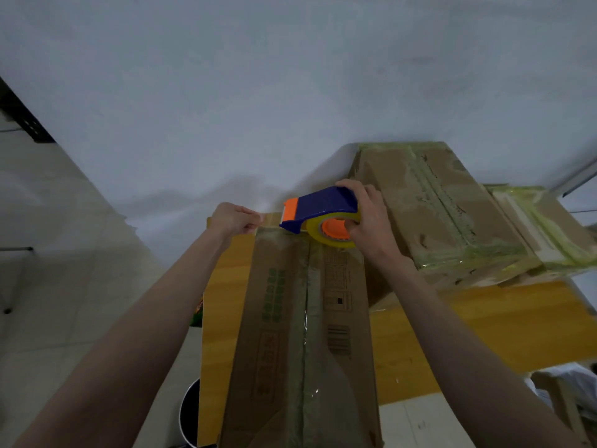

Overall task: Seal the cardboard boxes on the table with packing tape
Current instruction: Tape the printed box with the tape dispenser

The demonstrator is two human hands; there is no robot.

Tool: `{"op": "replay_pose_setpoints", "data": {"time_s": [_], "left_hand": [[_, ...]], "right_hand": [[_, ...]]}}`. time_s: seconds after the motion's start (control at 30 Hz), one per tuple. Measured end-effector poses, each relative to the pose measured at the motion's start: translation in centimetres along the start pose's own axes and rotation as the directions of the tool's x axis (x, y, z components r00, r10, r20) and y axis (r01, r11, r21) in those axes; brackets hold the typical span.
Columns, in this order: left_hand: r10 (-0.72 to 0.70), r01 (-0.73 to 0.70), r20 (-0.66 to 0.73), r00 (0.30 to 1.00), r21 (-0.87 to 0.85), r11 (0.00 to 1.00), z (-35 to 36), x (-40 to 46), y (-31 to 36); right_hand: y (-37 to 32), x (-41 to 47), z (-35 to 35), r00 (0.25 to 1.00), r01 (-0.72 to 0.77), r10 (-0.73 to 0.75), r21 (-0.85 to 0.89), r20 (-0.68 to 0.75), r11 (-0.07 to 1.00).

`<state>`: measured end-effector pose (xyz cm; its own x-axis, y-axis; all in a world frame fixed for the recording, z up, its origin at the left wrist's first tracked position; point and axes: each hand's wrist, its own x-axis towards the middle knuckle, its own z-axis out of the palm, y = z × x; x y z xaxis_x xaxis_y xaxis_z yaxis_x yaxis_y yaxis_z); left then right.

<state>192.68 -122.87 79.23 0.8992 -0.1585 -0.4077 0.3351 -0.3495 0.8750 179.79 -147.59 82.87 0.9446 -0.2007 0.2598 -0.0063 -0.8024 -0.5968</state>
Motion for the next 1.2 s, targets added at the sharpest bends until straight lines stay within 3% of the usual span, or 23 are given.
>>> {"op": "replay_pose_setpoints", "data": {"time_s": [0.57,0.67,0.77,0.83,0.93,1.07,1.13,1.2], "left_hand": [[-0.027,0.037,-0.066,0.997,0.163,0.986,1.0,1.6,-0.9],[-0.027,0.040,-0.073,0.997,0.183,0.982,1.1,1.7,-0.9],[-0.021,0.037,-0.074,0.997,0.216,0.976,1.2,1.6,-1.0],[0.028,0.000,-0.085,0.996,0.313,0.950,1.6,1.8,-1.1],[0.149,-0.071,-0.098,0.984,0.550,0.832,2.1,1.2,-0.8],[0.196,-0.108,-0.118,0.973,0.518,0.848,2.3,0.6,-1.4],[0.337,-0.190,-0.161,0.928,0.571,0.799,2.7,-0.4,-1.9],[0.491,-0.276,-0.142,0.859,0.679,0.680,3.7,-2.0,-2.7]], "right_hand": [[0.1,1.1,1.4,0.997,0.071,-0.068,-0.111,0.030,0.991],[0.8,1.0,1.7,1.000,0.030,-0.030,-0.029,0.004,0.999],[1.8,0.5,1.9,0.991,-0.083,0.101,0.194,-0.086,0.977],[2.6,-0.1,2.1,0.967,-0.201,0.238,0.307,-0.088,0.930],[3.4,-1.0,2.6,0.936,-0.326,0.351,0.374,0.000,0.868],[4.1,-1.9,3.3,0.917,-0.378,0.391,0.474,0.075,0.795],[4.1,-2.0,3.3,0.920,-0.371,0.383,0.484,0.079,0.792],[4.2,-1.8,3.2,0.920,-0.374,0.380,0.499,0.095,0.782]]}}
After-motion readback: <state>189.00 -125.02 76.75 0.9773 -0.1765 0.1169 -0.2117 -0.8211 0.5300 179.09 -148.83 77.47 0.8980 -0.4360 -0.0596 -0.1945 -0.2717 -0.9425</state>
